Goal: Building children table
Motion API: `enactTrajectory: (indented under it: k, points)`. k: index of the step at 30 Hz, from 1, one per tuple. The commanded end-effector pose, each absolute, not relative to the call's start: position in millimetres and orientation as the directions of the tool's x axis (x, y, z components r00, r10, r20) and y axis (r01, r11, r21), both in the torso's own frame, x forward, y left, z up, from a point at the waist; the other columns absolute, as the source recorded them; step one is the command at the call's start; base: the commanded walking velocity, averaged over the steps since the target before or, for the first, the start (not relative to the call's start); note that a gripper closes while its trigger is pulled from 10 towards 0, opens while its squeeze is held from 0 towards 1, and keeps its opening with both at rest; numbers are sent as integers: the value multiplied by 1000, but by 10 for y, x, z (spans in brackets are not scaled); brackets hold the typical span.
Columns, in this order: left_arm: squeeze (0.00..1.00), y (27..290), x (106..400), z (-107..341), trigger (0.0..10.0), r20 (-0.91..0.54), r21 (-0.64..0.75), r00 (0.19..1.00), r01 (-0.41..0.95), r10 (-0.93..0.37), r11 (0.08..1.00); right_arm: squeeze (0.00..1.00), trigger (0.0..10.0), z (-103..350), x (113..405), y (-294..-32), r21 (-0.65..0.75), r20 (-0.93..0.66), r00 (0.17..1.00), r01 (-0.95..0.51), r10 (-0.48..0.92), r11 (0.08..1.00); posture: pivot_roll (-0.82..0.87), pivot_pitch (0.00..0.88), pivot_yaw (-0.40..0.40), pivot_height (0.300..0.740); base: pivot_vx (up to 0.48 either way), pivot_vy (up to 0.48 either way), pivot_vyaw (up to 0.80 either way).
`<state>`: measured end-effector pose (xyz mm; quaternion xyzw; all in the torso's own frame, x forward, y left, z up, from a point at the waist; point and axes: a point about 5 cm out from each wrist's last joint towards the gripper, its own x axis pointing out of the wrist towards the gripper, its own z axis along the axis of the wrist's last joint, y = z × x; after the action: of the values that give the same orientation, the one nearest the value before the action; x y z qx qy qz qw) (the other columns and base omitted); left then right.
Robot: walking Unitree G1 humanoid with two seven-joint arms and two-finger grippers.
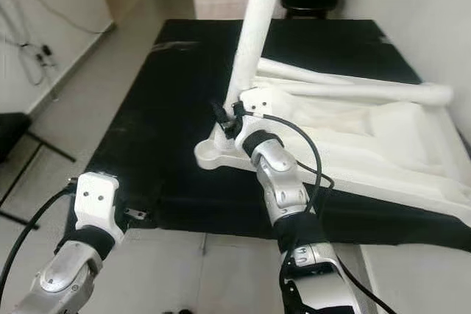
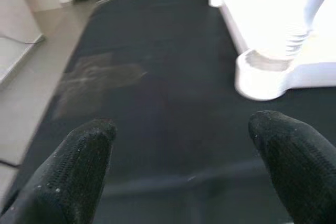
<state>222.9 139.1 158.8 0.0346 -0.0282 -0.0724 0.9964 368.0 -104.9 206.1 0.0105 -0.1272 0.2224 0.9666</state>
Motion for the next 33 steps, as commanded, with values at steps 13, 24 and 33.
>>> enactTrajectory:
  k: [13,24,33]
  points:
    - [0,1428,2257,1577,10000,84,122,990,107,-117,987,0,10000,1802,3634,-1042,103,205,890,-433,407,895,-71,181,44,740,0,0,0]
    - [0,1444,2334,1652,10000,105,109,988,103,-114,989,0,10000,2074,3661,-1027,49,294,859,-451,419,891,-78,161,33,740,0,0,0]
    - [0,1477,2388,1749,10000,131,19,989,65,-67,998,0,10000,2428,3700,-1004,26,377,818,-479,435,878,-86,155,26,740,0,0,0]
